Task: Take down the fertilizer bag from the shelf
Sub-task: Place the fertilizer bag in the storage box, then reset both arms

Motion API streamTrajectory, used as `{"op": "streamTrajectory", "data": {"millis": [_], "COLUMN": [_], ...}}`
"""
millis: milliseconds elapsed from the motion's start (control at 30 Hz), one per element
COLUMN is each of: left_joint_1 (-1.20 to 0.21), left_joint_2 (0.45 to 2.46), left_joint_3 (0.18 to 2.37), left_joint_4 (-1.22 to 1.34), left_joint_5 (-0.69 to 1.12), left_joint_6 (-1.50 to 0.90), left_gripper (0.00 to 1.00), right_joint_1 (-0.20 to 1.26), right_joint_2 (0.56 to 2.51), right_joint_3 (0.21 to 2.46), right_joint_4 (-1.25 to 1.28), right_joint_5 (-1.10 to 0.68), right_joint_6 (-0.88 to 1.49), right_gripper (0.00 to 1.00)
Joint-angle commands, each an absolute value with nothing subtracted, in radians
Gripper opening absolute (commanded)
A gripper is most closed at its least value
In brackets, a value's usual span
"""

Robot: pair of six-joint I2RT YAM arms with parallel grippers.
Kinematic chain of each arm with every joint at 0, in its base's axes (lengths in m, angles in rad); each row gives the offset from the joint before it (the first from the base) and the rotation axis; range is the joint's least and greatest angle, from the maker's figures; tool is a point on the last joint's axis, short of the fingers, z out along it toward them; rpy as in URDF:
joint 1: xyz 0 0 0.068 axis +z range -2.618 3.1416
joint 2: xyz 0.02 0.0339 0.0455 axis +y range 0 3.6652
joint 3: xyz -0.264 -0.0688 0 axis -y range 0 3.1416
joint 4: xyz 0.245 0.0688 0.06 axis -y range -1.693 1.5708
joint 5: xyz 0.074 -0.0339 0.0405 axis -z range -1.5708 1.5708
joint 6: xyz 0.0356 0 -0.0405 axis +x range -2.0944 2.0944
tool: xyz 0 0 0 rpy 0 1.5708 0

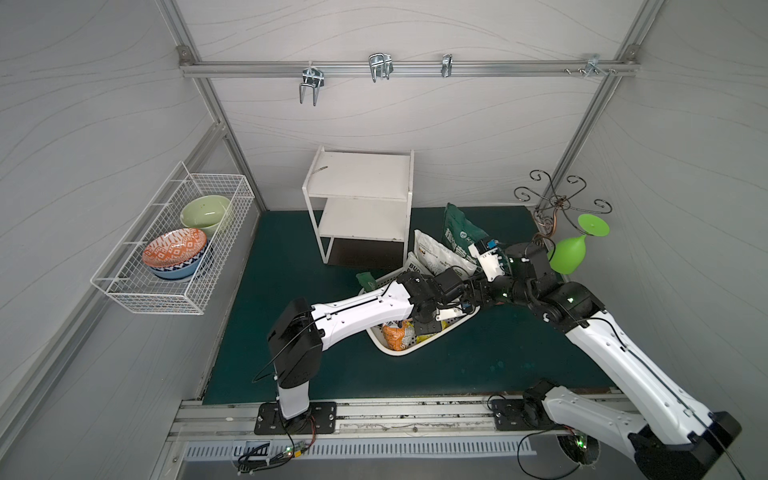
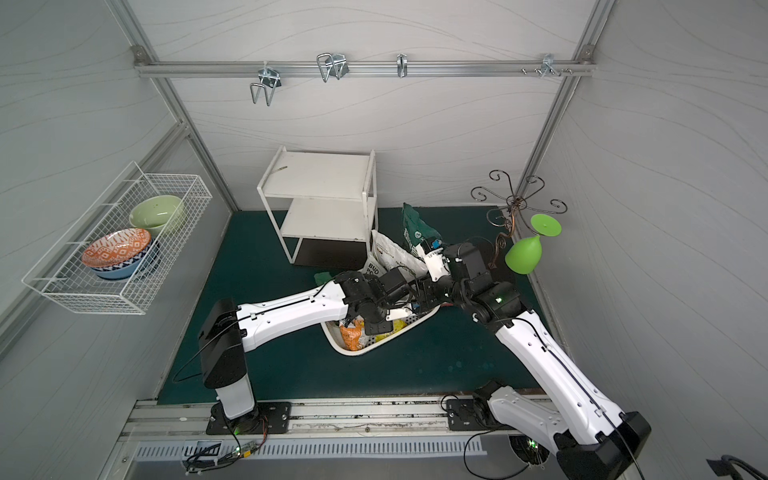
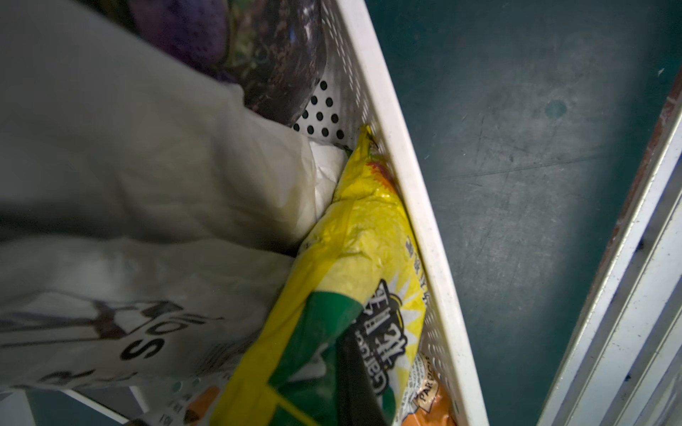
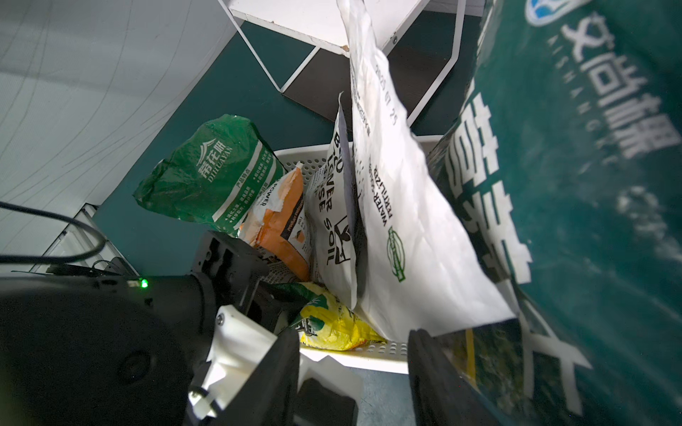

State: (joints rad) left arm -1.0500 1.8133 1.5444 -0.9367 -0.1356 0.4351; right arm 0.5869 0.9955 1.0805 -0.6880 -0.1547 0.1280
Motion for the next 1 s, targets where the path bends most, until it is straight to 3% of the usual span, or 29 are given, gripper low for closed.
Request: {"op": "streamTrajectory", "data": {"millis": [0, 100, 133, 200, 267, 500, 667, 967], "left_joint_1": [-1.048, -1.047, -1.048, -1.048, -1.047, -0.958, -0.621, -0.106], "left_joint_2": [1.835, 1.794, 1.769, 1.711, 1.636, 1.355, 1.162, 0.972], "left_joint_3": [1.550, 1.551, 1.550, 1.546, 1.534, 1.432, 1.277, 0.988], "left_joint_4": [-0.908, -0.869, -0.855, -0.816, -0.758, -0.508, -0.365, -0.309], "left_joint_5": [-0.116, -0.105, -0.095, -0.080, -0.032, 0.063, 0.242, 0.207], "left_joint_6": [0.357, 0.335, 0.332, 0.316, 0.298, 0.195, -0.024, -0.173], "left_gripper": [0.00, 0.00, 0.10, 0.43, 0.98, 0.99, 0.99, 0.99], "right_joint_1": [0.586, 0.586, 0.586, 0.584, 0.582, 0.531, 0.430, 0.239], "right_joint_2": [0.975, 0.960, 0.955, 0.946, 0.934, 0.934, 0.920, 0.863], "right_joint_3": [1.080, 1.079, 1.082, 1.090, 1.105, 1.218, 1.217, 1.164], "right_joint_4": [-0.675, -0.681, -0.680, -0.684, -0.686, -0.790, -0.826, -0.781], "right_joint_5": [-0.144, -0.130, -0.120, -0.100, -0.082, 0.042, 0.122, 0.034], "right_joint_6": [0.138, 0.137, 0.132, 0.128, 0.120, 0.115, 0.154, 0.228], "right_gripper": [0.51, 0.51, 0.51, 0.52, 0.55, 0.60, 0.60, 0.53]}}
